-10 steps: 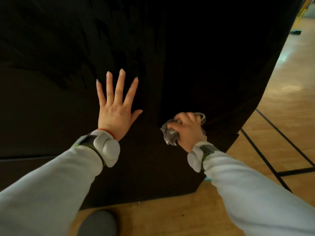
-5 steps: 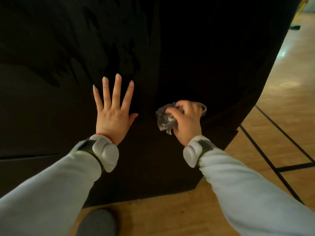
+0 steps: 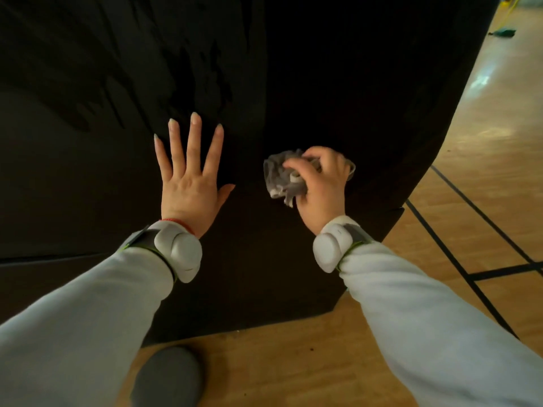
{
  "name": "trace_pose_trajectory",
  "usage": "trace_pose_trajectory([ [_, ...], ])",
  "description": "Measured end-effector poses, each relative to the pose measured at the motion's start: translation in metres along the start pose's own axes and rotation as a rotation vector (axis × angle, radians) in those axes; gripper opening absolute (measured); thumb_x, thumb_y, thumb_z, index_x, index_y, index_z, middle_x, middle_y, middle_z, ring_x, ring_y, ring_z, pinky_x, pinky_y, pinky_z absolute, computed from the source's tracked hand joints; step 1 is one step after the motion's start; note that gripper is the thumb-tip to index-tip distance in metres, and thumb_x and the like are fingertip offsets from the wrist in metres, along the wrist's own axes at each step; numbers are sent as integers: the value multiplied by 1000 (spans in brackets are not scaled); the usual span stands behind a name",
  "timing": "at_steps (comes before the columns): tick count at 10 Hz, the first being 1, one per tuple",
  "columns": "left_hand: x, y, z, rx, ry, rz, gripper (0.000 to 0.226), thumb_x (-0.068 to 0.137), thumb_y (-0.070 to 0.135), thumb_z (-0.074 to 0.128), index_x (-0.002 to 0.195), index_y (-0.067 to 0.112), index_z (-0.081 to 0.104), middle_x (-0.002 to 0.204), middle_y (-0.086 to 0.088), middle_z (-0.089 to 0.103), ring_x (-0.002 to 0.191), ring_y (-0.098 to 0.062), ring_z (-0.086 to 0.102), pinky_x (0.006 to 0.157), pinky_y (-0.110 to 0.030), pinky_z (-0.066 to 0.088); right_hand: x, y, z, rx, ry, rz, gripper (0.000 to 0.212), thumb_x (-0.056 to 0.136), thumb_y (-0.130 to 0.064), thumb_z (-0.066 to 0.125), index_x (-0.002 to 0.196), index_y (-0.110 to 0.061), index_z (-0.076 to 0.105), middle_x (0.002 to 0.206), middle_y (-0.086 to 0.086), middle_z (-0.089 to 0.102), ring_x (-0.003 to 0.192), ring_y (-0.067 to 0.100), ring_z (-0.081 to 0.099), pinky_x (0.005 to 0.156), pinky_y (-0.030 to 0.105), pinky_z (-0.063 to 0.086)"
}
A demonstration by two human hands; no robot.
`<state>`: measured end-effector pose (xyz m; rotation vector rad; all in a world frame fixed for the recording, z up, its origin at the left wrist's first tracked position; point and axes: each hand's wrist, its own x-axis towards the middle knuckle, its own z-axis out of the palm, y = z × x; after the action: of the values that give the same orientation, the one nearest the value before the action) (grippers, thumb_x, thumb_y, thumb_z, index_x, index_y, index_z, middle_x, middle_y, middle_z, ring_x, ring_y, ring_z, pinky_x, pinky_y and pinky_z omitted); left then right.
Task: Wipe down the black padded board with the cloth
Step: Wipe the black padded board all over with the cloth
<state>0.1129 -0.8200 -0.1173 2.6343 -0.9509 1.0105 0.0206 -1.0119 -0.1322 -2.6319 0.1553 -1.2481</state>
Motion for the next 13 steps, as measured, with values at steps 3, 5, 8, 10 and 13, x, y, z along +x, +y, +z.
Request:
trace_pose_trajectory([
  [3, 6, -4, 2, 40, -33, 7, 102, 78, 39, 69, 149, 20, -1, 155, -21, 0, 139, -45, -3, 110, -55, -7, -59, 14, 36, -155, -556, 92, 35, 72, -11, 71, 106, -20, 62, 116, 11, 48, 110, 34, 42, 93, 44, 30],
  [5, 8, 4, -4, 24, -28, -3, 100, 78, 36, 69, 150, 18, 2, 155, -21, 1, 139, -46, -2, 111, -56, -6, -48, 18, 25, -103, -649, 135, 29, 82, -9, 61, 109, -19, 63, 120, 6, 46, 113, 26, 38, 96, 36, 27],
  [8, 2, 27, -13, -37, -10, 40, 96, 78, 35, 70, 149, 17, 9, 154, -21, 4, 140, -44, 0, 111, -55, -6, -63, 50, -17, 80, -501, 582, 35, 78, 0, 59, 110, -15, 55, 115, 8, 49, 108, 26, 49, 91, 31, 42],
  [10, 5, 46, -6, -44, -24, 12, 98, 76, 34, 71, 149, 12, 9, 154, -20, 5, 141, -41, 0, 113, -56, -2, -44, 80, -49, 90, 149, 978, 29, 78, 5, 51, 107, 3, 52, 114, 24, 48, 101, 37, 48, 84, 35, 35],
  [13, 8, 34, 2, 4, -37, 41, 101, 78, 35, 70, 149, 13, 2, 154, -20, 2, 141, -41, -2, 113, -52, -4, -34, 120, -45, 32, 319, 1124, 34, 85, -3, 49, 118, 4, 46, 121, 27, 44, 108, 38, 46, 87, 40, 37],
])
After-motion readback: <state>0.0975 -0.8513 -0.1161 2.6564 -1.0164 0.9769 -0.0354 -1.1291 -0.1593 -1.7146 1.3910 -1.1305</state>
